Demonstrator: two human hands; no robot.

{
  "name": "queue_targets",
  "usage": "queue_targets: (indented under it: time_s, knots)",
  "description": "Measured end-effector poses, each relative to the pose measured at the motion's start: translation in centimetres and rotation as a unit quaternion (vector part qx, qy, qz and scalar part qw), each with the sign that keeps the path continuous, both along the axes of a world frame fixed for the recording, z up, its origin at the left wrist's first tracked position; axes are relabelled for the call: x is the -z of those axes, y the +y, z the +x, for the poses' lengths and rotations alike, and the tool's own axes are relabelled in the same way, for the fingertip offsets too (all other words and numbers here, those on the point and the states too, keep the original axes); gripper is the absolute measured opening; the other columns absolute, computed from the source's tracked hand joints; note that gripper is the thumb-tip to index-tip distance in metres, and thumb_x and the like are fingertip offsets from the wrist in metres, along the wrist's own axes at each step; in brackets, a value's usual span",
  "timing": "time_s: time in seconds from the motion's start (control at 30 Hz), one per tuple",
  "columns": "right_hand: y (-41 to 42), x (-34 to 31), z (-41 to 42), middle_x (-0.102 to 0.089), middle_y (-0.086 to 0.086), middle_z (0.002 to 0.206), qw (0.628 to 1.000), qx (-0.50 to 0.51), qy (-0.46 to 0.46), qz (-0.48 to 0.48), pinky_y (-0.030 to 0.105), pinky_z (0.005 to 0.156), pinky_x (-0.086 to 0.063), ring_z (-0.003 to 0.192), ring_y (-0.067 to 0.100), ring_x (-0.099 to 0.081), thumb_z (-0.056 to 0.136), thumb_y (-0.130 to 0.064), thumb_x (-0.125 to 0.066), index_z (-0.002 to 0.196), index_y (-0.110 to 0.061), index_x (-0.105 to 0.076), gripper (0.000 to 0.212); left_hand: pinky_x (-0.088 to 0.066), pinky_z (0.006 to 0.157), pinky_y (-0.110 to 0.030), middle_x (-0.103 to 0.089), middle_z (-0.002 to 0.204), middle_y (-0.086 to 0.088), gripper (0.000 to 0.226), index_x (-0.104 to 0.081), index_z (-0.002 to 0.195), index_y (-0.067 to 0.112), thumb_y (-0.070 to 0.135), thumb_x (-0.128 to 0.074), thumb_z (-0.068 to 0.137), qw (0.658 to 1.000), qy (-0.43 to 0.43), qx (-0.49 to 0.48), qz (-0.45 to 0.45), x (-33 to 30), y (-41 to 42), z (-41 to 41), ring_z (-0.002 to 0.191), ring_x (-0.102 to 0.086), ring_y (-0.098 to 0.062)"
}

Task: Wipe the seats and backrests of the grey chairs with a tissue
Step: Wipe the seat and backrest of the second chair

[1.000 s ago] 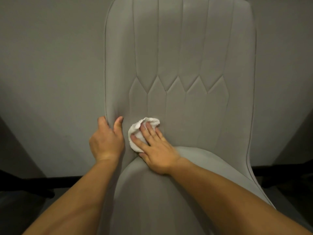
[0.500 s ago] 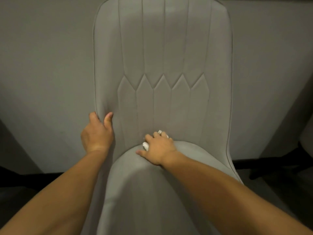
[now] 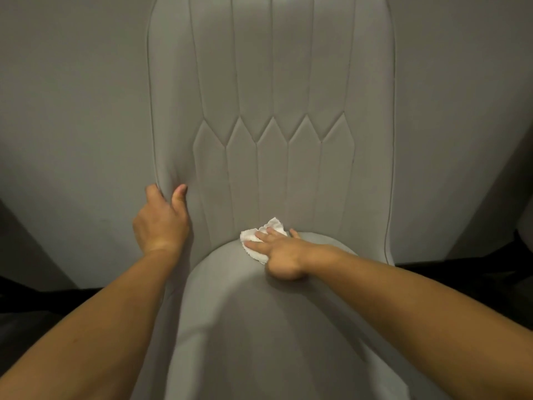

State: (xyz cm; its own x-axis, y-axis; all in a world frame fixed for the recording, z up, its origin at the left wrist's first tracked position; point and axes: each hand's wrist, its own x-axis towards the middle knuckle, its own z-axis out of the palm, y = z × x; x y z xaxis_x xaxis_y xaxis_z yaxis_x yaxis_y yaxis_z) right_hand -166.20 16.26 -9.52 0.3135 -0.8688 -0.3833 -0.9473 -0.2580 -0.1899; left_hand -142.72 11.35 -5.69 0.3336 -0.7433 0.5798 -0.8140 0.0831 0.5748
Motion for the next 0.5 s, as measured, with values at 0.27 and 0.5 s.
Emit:
queue_targets:
  time_s: [0.27,0.5]
  knots:
    - [0.5,3.5,3.9,-0.035,0.004,0.157,0.968,0.077,-0.073,-0.228,0.044,0.117,-0.015,0.147,0.023,-0.022,0.104,-0.044,-0.031,0.146,-0.032,-0.039,0.045,-0.03,0.057,-0.042,-0.057,0.076,-0.029,0.045,-0.036,0.086,0.01,0.054,-0.042,0.094,1.0,-0.002,-0.001,0.009,-0.2,0.1,0.0,0.069,-0.054,-0.048]
    - [1.9,3.2,2.9,-0.038,0.011,0.154,0.969,0.032,-0.076,-0.234,0.04,0.115,-0.024,0.145,0.022,-0.028,0.105,-0.031,-0.033,0.147,-0.022,-0.039,0.044,-0.034,0.056,-0.042,-0.059,0.08,-0.029,0.048,-0.036,0.091,0.009,0.056,-0.036,0.095,0.996,-0.045,-0.007,0.072,-1.1,0.6,0.0,0.072,-0.056,-0.046]
